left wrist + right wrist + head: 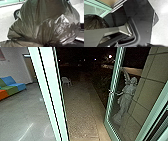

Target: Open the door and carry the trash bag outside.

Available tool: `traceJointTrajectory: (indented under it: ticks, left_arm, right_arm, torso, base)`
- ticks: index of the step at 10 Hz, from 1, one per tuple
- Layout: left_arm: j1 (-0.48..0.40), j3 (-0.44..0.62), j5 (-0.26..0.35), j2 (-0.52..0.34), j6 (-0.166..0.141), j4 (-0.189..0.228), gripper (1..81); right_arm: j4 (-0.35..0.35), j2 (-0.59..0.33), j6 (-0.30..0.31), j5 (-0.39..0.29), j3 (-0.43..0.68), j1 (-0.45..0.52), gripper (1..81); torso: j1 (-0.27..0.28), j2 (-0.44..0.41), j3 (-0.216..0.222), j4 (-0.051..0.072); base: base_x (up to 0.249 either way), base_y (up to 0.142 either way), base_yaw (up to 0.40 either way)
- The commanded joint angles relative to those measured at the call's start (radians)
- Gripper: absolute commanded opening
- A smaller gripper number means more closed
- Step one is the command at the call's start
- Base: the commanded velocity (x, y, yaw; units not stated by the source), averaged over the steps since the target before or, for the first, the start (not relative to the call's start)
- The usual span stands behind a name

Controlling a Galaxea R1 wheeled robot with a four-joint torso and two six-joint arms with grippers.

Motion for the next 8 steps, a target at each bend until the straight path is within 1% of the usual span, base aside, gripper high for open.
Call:
traceJointTrajectory:
  ticks: [1, 2, 3, 5, 8]
  left_arm:
    - [-0.047, 0.004, 0.057, -0.005, 0.000, -0.001, 1.0]
    - [-0.046, 0.004, 0.057, -0.005, 0.000, -0.001, 1.0]
    - [-0.045, 0.004, 0.057, -0.003, 0.000, 0.001, 1.0]
    - [-0.045, 0.004, 0.057, -0.005, 0.000, 0.001, 1.0]
    - [-0.045, 0.004, 0.057, -0.003, 0.000, -0.001, 1.0]
  right_arm:
    - [-0.011, 0.000, -0.001, -0.045, 0.007, 0.022, 81.1]
    - [-0.011, 0.001, -0.002, -0.045, 0.007, 0.022, 81.1]
    - [-0.011, 0.001, -0.002, -0.045, 0.007, 0.022, 81.1]
    - [-0.009, 0.001, -0.001, -0.045, 0.007, 0.023, 81.1]
    - [-0.011, 0.003, -0.001, -0.047, 0.007, 0.022, 81.1]
  torso:
    - [0.000, 0.000, -0.004, 0.000]
    - [0.000, 0.000, 0.044, 0.000]
    - [-0.002, -0.001, 0.079, 0.000]
    - [-0.002, -0.002, 0.103, 0.000]
    - [-0.003, -0.002, 0.102, 0.000]
  base:
    - [0.000, -0.144, 0.000]
    - [0.000, -0.144, 0.000]
    - [0.000, -0.144, 0.000]
    - [0.000, -0.145, 0.000]
    - [0.000, -0.147, 0.000]
